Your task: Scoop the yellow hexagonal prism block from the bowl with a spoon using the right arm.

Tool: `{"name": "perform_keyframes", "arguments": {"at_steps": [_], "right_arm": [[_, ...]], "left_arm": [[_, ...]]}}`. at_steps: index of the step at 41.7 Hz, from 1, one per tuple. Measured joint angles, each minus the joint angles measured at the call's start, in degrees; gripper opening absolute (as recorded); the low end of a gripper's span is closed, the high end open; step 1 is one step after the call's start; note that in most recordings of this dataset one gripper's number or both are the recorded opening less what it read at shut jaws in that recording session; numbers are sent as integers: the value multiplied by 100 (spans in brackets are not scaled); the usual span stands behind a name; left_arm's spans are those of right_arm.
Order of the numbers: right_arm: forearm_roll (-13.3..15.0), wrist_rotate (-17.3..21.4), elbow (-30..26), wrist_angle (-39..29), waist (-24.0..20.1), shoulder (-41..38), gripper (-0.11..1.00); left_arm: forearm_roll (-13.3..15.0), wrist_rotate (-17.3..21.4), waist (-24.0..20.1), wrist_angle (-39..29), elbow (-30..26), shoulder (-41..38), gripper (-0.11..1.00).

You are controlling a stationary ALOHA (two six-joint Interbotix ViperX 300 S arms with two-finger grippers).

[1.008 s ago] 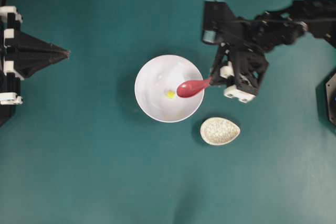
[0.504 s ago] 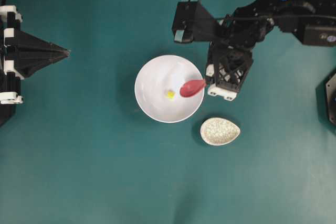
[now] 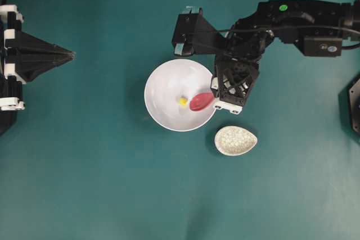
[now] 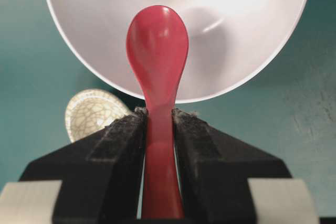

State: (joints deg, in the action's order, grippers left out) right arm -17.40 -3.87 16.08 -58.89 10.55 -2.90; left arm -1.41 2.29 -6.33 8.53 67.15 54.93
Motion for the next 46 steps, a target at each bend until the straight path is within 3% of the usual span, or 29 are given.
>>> {"name": "perform_keyframes", "arguments": {"at_steps": [46], "right_arm": [[62,-70,0,721,-35,-466,23]], "left_arm": [[0,0,0,0,0,0,0]]}}
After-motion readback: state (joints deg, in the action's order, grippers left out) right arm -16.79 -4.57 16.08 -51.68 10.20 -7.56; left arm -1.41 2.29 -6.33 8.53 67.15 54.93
